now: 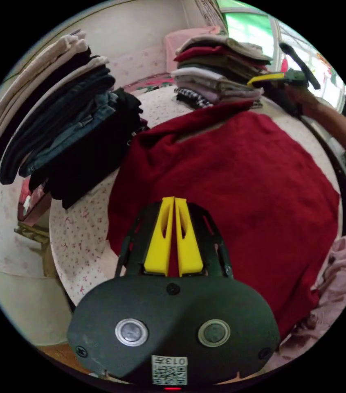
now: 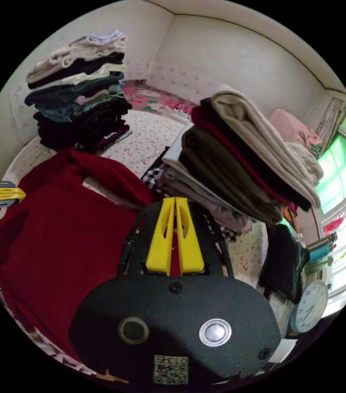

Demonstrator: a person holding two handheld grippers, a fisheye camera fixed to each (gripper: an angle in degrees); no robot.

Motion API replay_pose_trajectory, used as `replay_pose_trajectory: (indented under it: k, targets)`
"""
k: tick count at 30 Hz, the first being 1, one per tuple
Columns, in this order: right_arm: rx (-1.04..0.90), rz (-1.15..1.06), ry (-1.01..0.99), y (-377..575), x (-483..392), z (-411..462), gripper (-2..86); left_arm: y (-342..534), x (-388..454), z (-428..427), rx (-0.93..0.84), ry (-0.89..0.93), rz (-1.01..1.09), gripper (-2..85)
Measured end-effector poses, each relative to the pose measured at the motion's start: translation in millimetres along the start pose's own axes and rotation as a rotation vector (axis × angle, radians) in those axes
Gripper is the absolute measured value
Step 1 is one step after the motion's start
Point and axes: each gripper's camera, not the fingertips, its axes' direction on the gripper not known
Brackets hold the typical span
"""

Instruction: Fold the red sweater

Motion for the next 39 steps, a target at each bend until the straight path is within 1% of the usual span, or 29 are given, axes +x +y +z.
replay_pose_trajectory:
  k: [3, 5, 7, 9, 10, 12, 14, 15, 16, 17, 18, 19, 20, 21, 23, 26, 29, 30, 32, 34, 38, 39]
  targets:
    - [0.020, 0.049, -0.067, 61.7, 9.0, -48.1, 0.1, 20.5, 17.8, -15.7, -0.014, 0.050, 0.052, -0.1]
    - [-0.019, 0.045, -0.161, 122.0, -1.0, -74.6, 0.1, 32.1, 38.2, -16.9, -0.038, 0.092, 0.096, 0.0]
    - [-0.065, 0.014, -0.196, 166.6, -18.0, -91.9, 0.1, 43.0, 58.3, -12.1, -0.074, 0.102, 0.123, 0.2]
    - [-0.108, 0.014, -0.206, 206.8, -33.2, -108.6, 0.1, 55.6, 73.3, -1.4, -0.122, 0.158, 0.115, 0.2]
    - [-0.140, 0.031, -0.224, 229.9, -39.3, -117.4, 0.1, 58.5, 75.6, 2.1, -0.139, 0.170, 0.114, 0.2]
    - [-0.215, 0.062, -0.212, 259.0, -44.9, -124.9, 0.1, 68.4, 76.2, 2.3, -0.110, 0.166, 0.090, 0.1]
    - [-0.323, 0.068, -0.169, 283.1, -49.5, -122.0, 0.2, 68.1, 73.7, 2.1, -0.128, 0.183, 0.091, -0.1]
    - [-0.432, 0.050, -0.146, 298.1, -52.1, -114.3, 0.2, 68.1, 73.0, -0.4, -0.145, 0.186, 0.102, -0.1]
    - [-0.342, 0.059, -0.134, 305.5, -49.1, -128.7, 0.2, 68.9, 72.8, -4.1, -0.148, 0.184, 0.109, -0.1]
    - [-0.380, 0.073, -0.084, 308.9, -43.1, -136.5, 0.3, 72.9, 73.6, -18.4, -0.120, 0.184, 0.136, 0.0]
    - [-0.369, 0.076, -0.073, 310.1, -39.8, -143.5, 0.3, 80.3, 75.4, -35.5, -0.096, 0.179, 0.168, 0.1]
    - [-0.279, 0.096, -0.086, 313.5, -32.8, -164.5, 0.5, 85.2, 76.7, -43.2, -0.095, 0.173, 0.183, 0.2]
    - [-0.200, 0.108, -0.123, 317.4, -28.1, -183.9, 0.6, 98.4, 80.2, -57.4, -0.099, 0.171, 0.217, 0.5]
    - [-0.186, 0.106, -0.147, 319.1, -27.5, -190.5, 0.7, 115.7, 83.5, -70.8, -0.093, 0.169, 0.241, 0.8]
    - [-0.144, 0.046, -0.265, 326.0, -36.8, -211.0, 1.3, 146.3, 87.0, -85.9, -0.120, 0.156, 0.251, 2.0]
    - [-0.117, -0.011, -0.355, 333.1, -54.5, -226.3, 2.8, 197.8, 86.4, -106.0, -0.161, 0.181, 0.209, 5.9]
    - [-0.061, -0.083, -0.568, 335.5, -84.3, -246.0, 6.8, 236.8, 90.0, -120.8, -0.203, 0.219, 0.167, 8.2]
    - [-0.061, -0.106, -0.609, 334.1, -90.5, -247.4, 7.3, 247.6, 94.9, -125.5, -0.210, 0.226, 0.167, 8.7]
    - [-0.099, -0.219, -0.737, 324.4, -117.0, -244.7, 9.1, 258.1, 104.0, -128.5, -0.223, 0.222, 0.170, 9.2]
    - [-0.134, -0.274, -0.799, 313.8, -134.0, -238.2, 9.6, 262.0, 113.1, -127.7, -0.224, 0.230, 0.171, 9.9]
    - [-0.232, -0.449, -0.825, 295.7, -172.3, -221.4, 9.0, 255.9, 138.4, -117.4, -0.227, 0.241, 0.255, 11.5]
    - [-0.268, -0.497, -0.856, 290.8, -182.4, -217.2, 6.7, 254.5, 145.3, -111.5, -0.245, 0.228, 0.291, 11.8]
